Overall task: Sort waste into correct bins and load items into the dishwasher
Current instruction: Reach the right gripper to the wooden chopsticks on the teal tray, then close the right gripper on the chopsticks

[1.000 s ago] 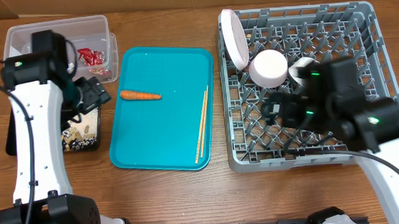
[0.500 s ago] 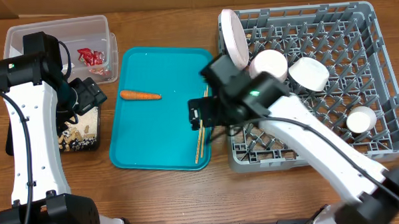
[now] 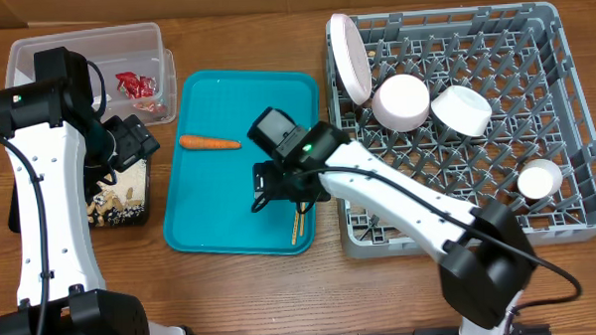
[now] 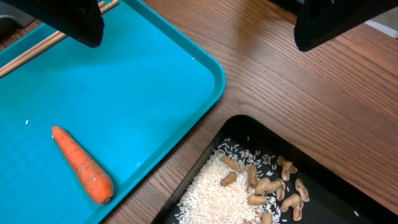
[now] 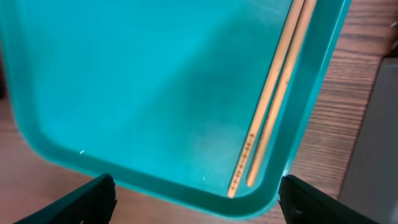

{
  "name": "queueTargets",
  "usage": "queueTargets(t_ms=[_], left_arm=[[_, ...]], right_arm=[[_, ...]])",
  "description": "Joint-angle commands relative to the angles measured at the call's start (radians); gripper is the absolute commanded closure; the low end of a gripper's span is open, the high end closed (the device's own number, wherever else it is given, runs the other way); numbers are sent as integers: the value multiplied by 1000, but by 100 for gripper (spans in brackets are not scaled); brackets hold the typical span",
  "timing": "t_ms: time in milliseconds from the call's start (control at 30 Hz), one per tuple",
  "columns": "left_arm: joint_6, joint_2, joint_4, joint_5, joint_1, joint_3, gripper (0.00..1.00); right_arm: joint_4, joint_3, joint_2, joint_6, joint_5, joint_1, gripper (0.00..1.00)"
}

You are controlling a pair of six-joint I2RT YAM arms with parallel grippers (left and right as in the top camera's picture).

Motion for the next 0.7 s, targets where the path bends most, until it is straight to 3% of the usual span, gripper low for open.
queueTargets(t_ms=[0, 200, 667], left_arm=[[-11, -18, 1, 5, -1, 7, 0], [-11, -18, 1, 5, -1, 7, 0], [-11, -18, 1, 5, -1, 7, 0]], right_arm=[[23, 23, 56, 113, 92, 27, 14], [44, 23, 113, 193, 192, 54, 14], [109, 3, 165, 192, 190, 56, 14]])
